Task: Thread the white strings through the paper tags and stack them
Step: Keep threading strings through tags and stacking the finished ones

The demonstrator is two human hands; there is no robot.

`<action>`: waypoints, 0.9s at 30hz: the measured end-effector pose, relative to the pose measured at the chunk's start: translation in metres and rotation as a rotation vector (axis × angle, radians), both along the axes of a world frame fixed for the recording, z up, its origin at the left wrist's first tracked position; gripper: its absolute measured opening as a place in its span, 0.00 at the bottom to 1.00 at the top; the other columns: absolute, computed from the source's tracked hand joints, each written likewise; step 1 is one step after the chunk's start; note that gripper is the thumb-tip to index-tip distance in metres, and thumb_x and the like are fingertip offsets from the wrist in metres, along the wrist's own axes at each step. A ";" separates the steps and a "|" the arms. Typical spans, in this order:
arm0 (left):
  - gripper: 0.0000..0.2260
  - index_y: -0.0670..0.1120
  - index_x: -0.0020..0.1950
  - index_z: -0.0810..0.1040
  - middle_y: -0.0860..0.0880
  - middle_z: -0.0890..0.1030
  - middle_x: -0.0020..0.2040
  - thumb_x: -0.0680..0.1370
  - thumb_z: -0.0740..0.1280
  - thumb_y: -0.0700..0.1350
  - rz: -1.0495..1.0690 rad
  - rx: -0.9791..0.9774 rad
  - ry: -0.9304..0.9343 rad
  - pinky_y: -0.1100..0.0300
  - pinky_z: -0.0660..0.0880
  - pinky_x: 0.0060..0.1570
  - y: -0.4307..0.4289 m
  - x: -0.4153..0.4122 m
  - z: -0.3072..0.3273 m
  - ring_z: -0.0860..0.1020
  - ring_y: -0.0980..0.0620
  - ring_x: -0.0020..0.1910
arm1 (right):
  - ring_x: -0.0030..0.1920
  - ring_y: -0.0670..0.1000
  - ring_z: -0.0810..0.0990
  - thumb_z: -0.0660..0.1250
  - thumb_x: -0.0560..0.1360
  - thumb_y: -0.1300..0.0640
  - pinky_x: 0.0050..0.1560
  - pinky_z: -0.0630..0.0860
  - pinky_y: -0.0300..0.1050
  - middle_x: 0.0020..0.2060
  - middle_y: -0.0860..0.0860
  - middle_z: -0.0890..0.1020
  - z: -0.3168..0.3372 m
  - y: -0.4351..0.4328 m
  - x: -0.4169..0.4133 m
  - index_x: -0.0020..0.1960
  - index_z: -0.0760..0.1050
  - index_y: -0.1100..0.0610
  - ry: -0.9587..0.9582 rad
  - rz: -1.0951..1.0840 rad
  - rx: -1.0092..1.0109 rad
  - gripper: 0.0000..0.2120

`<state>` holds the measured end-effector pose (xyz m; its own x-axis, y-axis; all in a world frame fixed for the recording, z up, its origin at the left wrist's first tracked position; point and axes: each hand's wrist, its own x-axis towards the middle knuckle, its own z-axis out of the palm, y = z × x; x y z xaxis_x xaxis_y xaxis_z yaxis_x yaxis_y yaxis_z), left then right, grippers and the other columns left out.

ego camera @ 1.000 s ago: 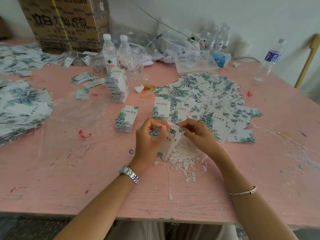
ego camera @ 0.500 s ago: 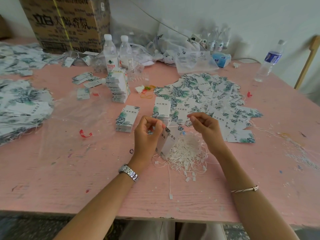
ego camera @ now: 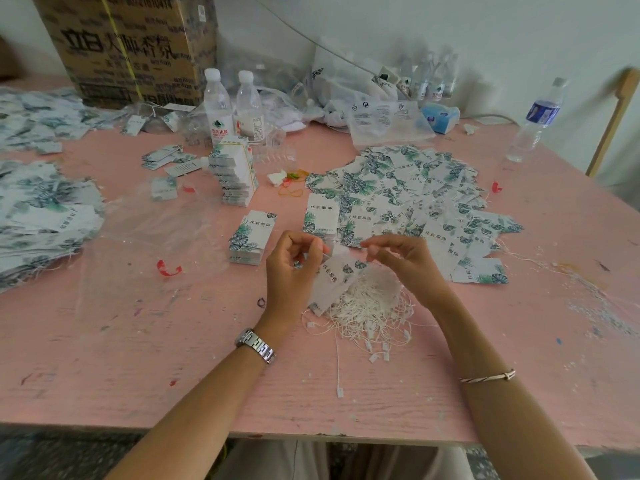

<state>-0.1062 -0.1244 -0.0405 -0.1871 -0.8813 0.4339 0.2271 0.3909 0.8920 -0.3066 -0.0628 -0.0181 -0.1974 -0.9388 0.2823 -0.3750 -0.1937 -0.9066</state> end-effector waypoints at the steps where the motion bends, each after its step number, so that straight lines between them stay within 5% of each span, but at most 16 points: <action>1: 0.05 0.45 0.47 0.77 0.54 0.84 0.41 0.80 0.68 0.36 0.001 -0.003 0.003 0.60 0.80 0.45 0.000 0.000 0.000 0.82 0.52 0.43 | 0.47 0.46 0.83 0.71 0.74 0.56 0.56 0.76 0.41 0.40 0.47 0.86 0.000 0.000 0.001 0.52 0.84 0.62 0.077 0.016 0.002 0.11; 7: 0.04 0.45 0.47 0.77 0.53 0.84 0.41 0.80 0.68 0.37 -0.001 0.003 0.033 0.65 0.78 0.45 -0.001 -0.001 -0.001 0.83 0.56 0.42 | 0.50 0.52 0.80 0.73 0.74 0.64 0.60 0.71 0.54 0.42 0.47 0.86 -0.005 -0.002 0.003 0.54 0.85 0.57 0.356 -0.058 -0.019 0.09; 11: 0.05 0.46 0.47 0.77 0.54 0.84 0.40 0.80 0.68 0.37 -0.021 0.006 0.041 0.64 0.78 0.45 0.000 0.000 0.000 0.82 0.56 0.42 | 0.51 0.51 0.78 0.74 0.74 0.61 0.55 0.56 0.47 0.44 0.46 0.86 -0.010 -0.002 0.003 0.54 0.85 0.53 0.621 -0.270 -0.059 0.10; 17: 0.06 0.46 0.47 0.78 0.53 0.84 0.40 0.80 0.68 0.36 -0.055 0.003 0.036 0.64 0.78 0.45 0.001 0.000 0.002 0.82 0.55 0.42 | 0.56 0.57 0.78 0.75 0.73 0.61 0.53 0.55 0.48 0.51 0.51 0.85 -0.008 -0.002 0.001 0.46 0.85 0.56 0.819 -0.492 -0.175 0.03; 20: 0.06 0.47 0.47 0.78 0.53 0.84 0.40 0.80 0.68 0.36 -0.074 0.004 0.037 0.65 0.77 0.45 0.002 0.000 0.001 0.82 0.56 0.42 | 0.58 0.55 0.76 0.75 0.74 0.60 0.56 0.60 0.51 0.57 0.51 0.82 -0.007 -0.002 0.002 0.46 0.84 0.56 0.747 -0.534 -0.248 0.02; 23: 0.02 0.47 0.47 0.78 0.53 0.84 0.41 0.79 0.70 0.43 -0.102 0.005 0.032 0.64 0.77 0.46 0.001 -0.001 0.000 0.82 0.55 0.43 | 0.48 0.53 0.81 0.71 0.76 0.64 0.56 0.72 0.57 0.45 0.50 0.83 -0.007 -0.003 0.003 0.47 0.82 0.59 0.529 -0.444 -0.262 0.02; 27: 0.02 0.51 0.49 0.81 0.53 0.85 0.44 0.77 0.72 0.47 -0.130 0.015 0.013 0.61 0.79 0.50 0.001 -0.002 0.000 0.83 0.52 0.46 | 0.39 0.46 0.77 0.66 0.80 0.66 0.42 0.71 0.37 0.41 0.51 0.81 -0.005 -0.003 0.006 0.53 0.82 0.60 0.330 -0.353 -0.235 0.07</action>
<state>-0.1082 -0.1232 -0.0410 -0.2947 -0.8563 0.4242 0.2869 0.3442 0.8940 -0.3007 -0.0661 -0.0235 -0.3553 -0.7353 0.5771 -0.7117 -0.1874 -0.6770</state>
